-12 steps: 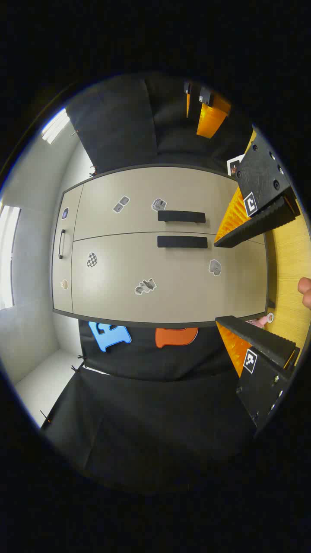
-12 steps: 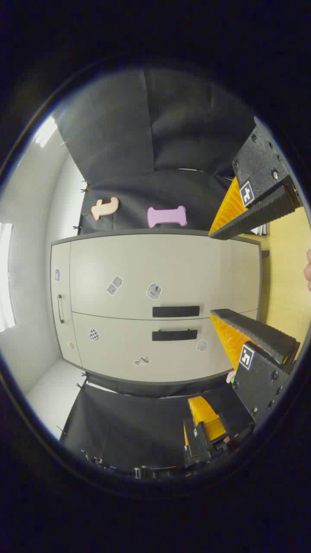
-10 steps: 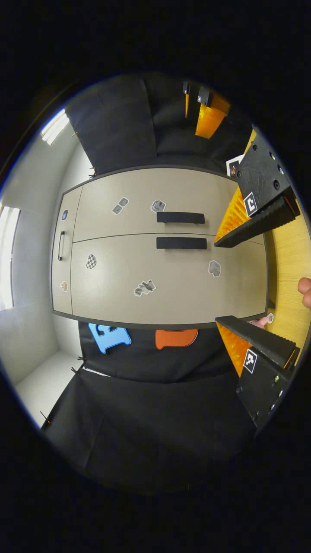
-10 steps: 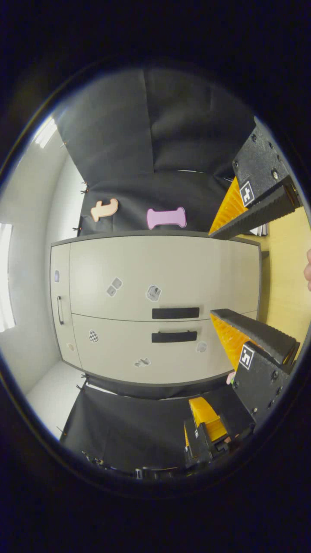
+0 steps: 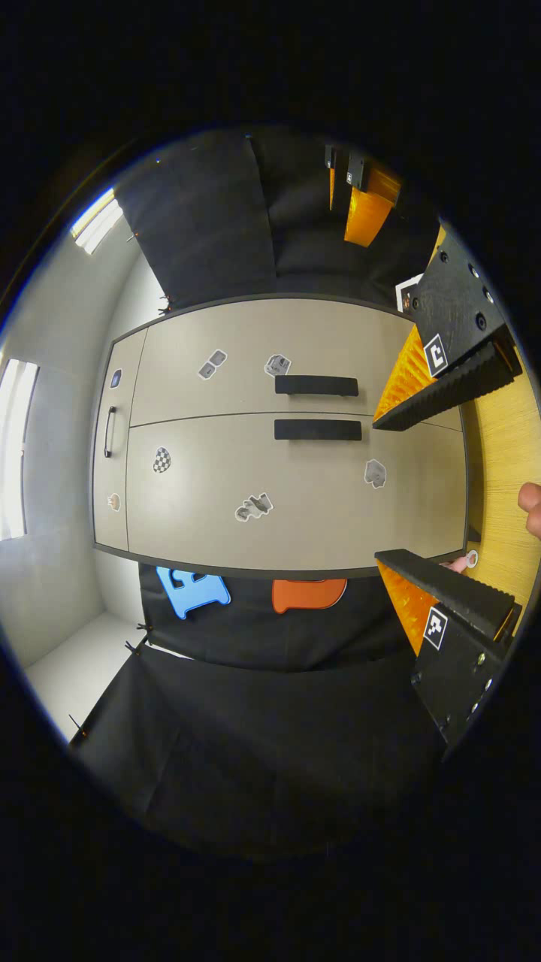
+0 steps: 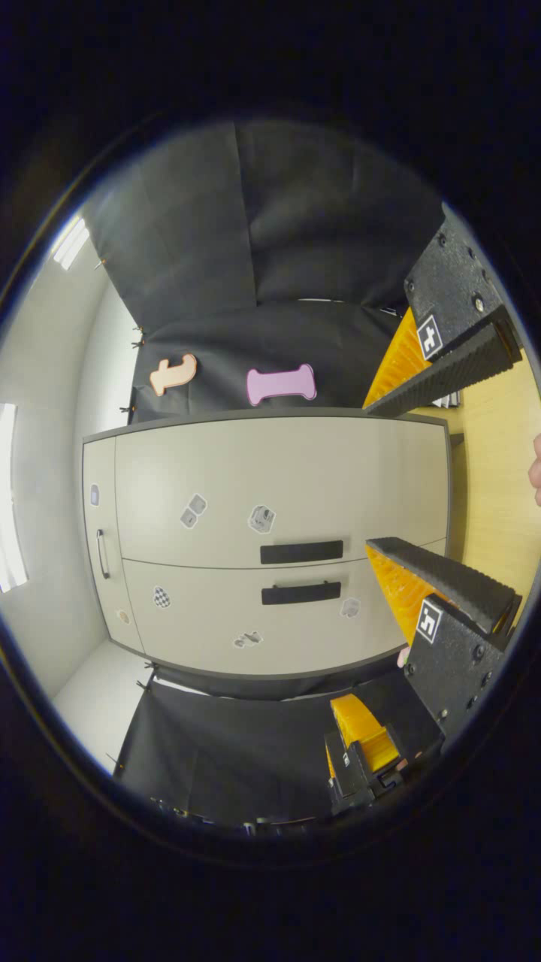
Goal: Open the right door of the double-door shoe cabinet with the right hand, and open the left door with the left hand.
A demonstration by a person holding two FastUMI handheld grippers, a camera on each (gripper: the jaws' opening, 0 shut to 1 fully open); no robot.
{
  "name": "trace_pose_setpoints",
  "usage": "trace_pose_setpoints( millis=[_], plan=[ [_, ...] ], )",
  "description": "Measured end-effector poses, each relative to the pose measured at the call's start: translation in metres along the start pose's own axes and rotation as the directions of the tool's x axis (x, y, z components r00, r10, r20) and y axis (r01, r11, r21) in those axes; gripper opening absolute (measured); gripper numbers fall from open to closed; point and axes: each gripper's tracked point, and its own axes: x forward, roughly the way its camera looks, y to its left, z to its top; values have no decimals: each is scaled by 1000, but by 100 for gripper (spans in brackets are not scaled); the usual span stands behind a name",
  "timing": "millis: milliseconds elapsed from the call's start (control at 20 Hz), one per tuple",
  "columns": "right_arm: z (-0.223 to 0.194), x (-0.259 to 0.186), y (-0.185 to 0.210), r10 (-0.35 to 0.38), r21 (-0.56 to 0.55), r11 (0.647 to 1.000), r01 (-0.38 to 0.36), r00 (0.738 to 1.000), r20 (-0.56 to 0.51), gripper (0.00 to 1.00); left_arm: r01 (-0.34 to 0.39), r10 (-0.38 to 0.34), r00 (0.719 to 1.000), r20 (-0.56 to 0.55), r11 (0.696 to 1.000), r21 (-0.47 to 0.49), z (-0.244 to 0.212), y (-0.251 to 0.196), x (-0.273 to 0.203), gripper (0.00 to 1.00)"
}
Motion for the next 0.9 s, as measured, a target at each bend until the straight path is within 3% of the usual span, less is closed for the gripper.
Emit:
trace_pose_setpoints(
  millis=[900],
  plan=[
    [-2,10,7,-5,-12,1000,5,1000,-5,100,-10,10,1000,2,1000,-9,-2,12,5,95]
  ],
)
